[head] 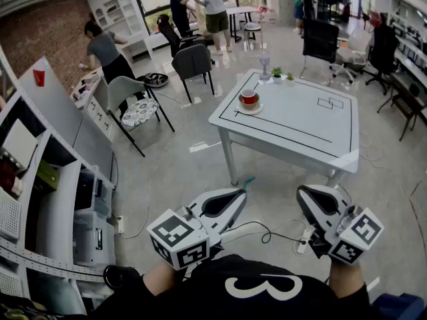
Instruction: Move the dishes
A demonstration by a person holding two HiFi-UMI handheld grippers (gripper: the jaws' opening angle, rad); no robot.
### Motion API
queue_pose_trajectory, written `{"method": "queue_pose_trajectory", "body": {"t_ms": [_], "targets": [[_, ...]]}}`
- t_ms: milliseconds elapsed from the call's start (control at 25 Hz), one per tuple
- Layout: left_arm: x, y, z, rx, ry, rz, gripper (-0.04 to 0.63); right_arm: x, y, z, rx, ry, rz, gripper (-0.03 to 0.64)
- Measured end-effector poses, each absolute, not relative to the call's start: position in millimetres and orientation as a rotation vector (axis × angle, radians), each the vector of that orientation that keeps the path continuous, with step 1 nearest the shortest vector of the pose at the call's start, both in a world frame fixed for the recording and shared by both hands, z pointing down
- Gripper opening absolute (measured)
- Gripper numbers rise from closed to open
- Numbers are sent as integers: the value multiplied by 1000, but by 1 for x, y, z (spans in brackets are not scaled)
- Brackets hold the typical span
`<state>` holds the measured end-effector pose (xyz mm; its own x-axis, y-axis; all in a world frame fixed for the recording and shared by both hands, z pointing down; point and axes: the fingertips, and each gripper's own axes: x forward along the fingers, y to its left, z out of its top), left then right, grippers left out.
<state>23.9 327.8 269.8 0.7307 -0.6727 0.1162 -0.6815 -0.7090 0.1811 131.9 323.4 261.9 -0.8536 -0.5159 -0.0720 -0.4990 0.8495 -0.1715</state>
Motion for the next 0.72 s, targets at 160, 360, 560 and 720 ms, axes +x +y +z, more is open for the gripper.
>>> {"method": "queue_pose_trajectory", "body": {"t_ms": [160, 360, 560, 720], "targets": [[24, 334, 270, 2711, -1069, 50, 2, 131, 329, 259, -799, 2906, -225, 8], [18, 333, 278, 2686, -1066, 37, 2, 127, 326, 267, -809, 2927, -243, 8], [8, 330, 281, 2665, -1078, 34, 2, 126, 316, 270, -845, 2874, -285, 9], [4, 329, 284, 2646, -1082, 28, 2, 126, 313, 276, -877, 2893, -286, 46]]}}
